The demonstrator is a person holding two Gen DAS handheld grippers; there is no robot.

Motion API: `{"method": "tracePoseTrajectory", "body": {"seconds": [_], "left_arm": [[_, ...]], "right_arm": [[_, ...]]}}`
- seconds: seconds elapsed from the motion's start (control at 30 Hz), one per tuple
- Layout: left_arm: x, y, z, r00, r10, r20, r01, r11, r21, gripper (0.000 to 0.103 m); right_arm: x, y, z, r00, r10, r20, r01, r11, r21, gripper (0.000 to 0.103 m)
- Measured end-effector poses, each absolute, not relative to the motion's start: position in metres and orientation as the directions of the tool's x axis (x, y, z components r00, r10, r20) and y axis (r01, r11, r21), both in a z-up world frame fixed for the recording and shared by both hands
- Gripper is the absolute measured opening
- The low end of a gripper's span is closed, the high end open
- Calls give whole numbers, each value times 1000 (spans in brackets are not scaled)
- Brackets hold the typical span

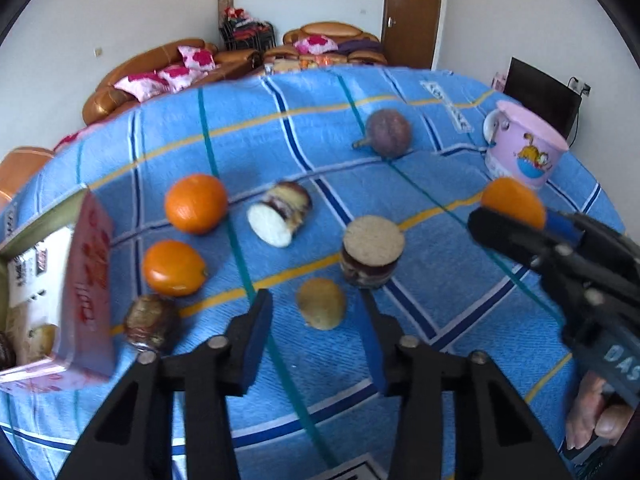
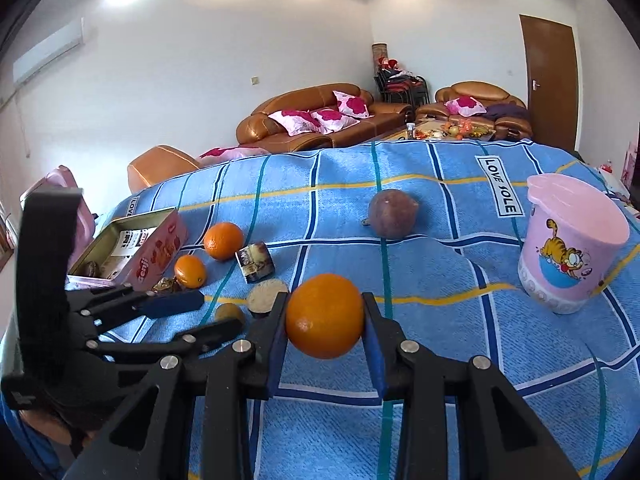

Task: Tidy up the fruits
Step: 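Grasp an orange with the right gripper while the left gripper grasps another kiwi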

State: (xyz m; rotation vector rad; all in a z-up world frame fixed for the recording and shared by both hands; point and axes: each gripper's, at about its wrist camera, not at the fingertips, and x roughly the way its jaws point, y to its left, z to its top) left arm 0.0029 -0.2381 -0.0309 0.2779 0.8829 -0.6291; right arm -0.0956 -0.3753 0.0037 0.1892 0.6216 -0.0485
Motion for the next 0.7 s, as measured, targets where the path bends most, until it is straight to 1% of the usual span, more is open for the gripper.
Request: {"method": "tracePoseTrajectory", "body": {"seconds": [0.07,0.1,0.17,0.4,0.6,0.7], "left_arm": [[3,-239,-33,478,-401,-781,616,787,-28,37],[4,-239,-33,478,-404,-780,615,788,-32,32],[5,-238,-33,478,-406,-779,611,791,-37,26],[5,-231,-31,464,-435,-772,603,793,-84,26],[-9,-219,-17,519,-492,-699,604,790,-107,26],[-14,-214,-13,526,-499,-689,603,790,-112,26]], "right_arm": [[-97,-376,5,815,7,-579,106,981,160,36],[-97,-377,5,816,4,-578,108,981,159,36],[-97,-377,5,816,0,-578,111,982,156,36],[-100,-377,8,825,-26,-565,124,983,135,36],[-104,-381,12,843,-88,-530,166,981,101,36],[-106,-382,14,850,-107,-516,183,978,98,36]]}}
